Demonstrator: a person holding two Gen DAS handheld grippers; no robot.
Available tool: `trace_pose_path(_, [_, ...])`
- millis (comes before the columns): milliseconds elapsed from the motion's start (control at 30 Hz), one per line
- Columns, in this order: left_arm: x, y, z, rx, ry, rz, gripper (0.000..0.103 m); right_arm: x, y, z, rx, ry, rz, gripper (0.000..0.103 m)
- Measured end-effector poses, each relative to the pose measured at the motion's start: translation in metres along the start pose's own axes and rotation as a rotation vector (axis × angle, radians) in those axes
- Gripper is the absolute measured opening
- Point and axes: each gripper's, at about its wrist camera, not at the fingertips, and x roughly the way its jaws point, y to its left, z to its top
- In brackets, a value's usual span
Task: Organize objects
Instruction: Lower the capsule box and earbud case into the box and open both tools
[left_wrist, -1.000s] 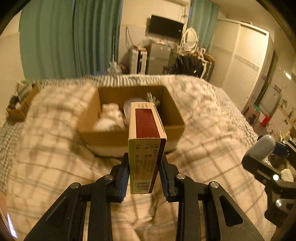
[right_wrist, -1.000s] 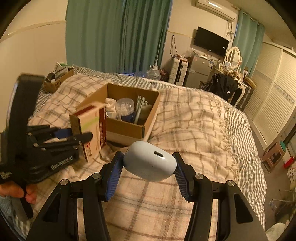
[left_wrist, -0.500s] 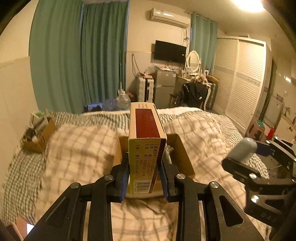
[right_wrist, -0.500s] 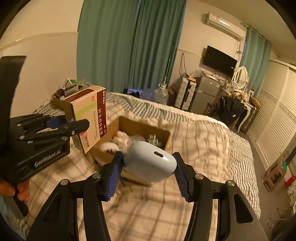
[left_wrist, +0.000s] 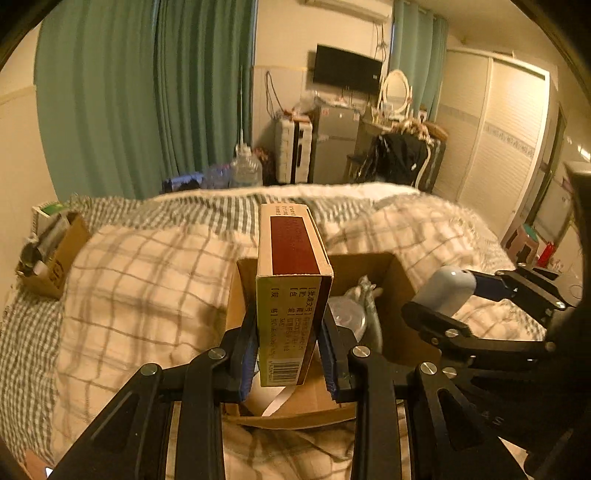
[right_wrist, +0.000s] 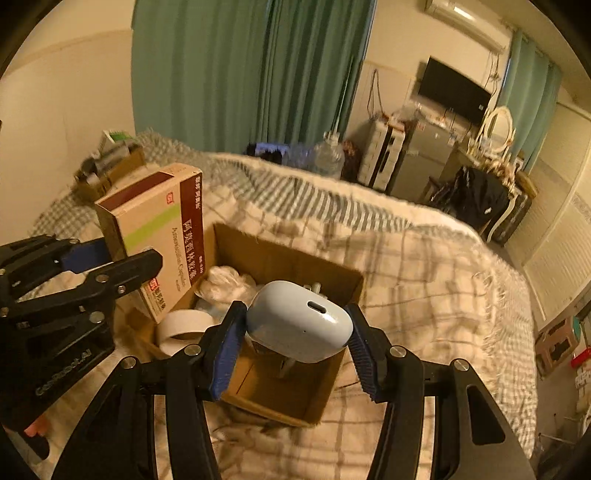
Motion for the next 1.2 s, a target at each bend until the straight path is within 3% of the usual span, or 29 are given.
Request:
trace_pose_path(200, [0.032,0.004,-0.007,-0.004,0.049,-0.011,0.029,0.039,-0.001,-0.015,-0.008,0.063,0.033,0.053])
trace_pose_path(433, [0.046,0.002,-0.006,-0.026,0.061,-0.031,0.032,0.048,-0.004,-0.020,-0.001,0.049,0.040,0.054])
trace_pose_path(533, [0.045,0.001,-0.003,-0.030,0.057,-0.023,0.044,0.041,-0.009,-0.019,0.014,0.026,0.015,0.066])
trace_pose_path(600, [0.040,0.002,0.001,-0.037,0.042,-0.010,0.063,0.032,-0.013,-0.016,0.010,0.008,-0.012,0.068])
trace_pose_path(667, [0.034,0.003,0.007,-0.047,0.032,-0.008,0.071,0.021,-0.019,-0.014,0.025,-0.007,-0.022,0.069])
trace_pose_path(767, [0.021,0.002,0.014,-0.047,0.022,-0.001,0.073,0.003,-0.026,-0.010,0.049,-0.033,-0.040,0.073])
trace_pose_path(900, [-0.013,-0.002,0.021,-0.033,-0.033,0.015,0.093,-0.040,-0.034,-0.006,0.068,-0.096,-0.080,0.081])
trace_pose_path(1200, [-0.097,-0.008,0.033,-0.015,-0.160,0.013,0.103,-0.142,-0.043,-0.008,0.092,-0.208,-0.159,0.093])
